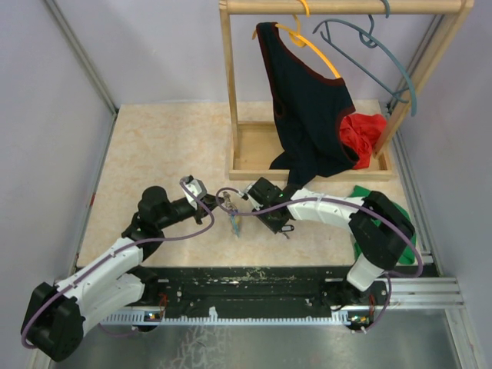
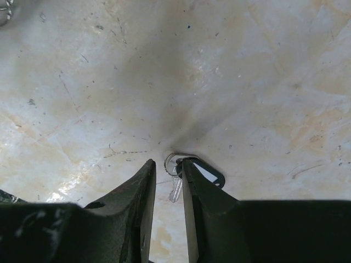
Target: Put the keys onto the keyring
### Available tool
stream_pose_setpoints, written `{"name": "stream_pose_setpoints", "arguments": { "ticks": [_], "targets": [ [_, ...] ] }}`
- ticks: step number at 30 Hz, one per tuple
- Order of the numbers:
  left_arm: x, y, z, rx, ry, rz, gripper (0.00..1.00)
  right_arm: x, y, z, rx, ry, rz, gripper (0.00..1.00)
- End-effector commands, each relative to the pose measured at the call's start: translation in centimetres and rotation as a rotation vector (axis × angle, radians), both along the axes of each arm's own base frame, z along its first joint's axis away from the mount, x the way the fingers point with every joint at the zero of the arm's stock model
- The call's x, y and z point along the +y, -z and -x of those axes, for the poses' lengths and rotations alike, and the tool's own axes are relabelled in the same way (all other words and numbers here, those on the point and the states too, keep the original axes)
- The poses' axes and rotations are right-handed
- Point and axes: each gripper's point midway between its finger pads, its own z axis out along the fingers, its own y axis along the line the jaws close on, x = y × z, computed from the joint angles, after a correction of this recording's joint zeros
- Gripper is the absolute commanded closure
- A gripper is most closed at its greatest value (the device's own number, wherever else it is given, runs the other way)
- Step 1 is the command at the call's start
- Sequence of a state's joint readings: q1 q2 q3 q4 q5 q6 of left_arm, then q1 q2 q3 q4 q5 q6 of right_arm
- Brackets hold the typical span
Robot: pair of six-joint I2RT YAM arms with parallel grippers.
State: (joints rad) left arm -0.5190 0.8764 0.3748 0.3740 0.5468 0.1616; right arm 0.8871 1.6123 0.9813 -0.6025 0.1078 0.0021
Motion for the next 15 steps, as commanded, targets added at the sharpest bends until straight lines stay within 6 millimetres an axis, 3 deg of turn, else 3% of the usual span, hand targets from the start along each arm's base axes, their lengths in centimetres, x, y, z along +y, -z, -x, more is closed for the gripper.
{"name": "stream_pose_setpoints", "arguments": {
  "ticks": [1, 10, 15],
  "targets": [
    [0.1, -0.1, 0.1, -0.017, 0.005, 0.004, 0.99, -0.4, 0.4, -0.4, -0.025, -0.004, 0.055, 0.73],
    [0.1, -0.2, 0.2, -0.017, 0.009, 0.006, 0.99, -1.0, 1.8, -0.4, -0.016, -0.005, 0.116, 0.74],
    [0.0, -0.2, 0.2, -0.018, 0.012, 0.006, 0.99, -1.1, 1.8, -0.4, -0.021, 0.007, 0.121, 0.8]
  ]
}}
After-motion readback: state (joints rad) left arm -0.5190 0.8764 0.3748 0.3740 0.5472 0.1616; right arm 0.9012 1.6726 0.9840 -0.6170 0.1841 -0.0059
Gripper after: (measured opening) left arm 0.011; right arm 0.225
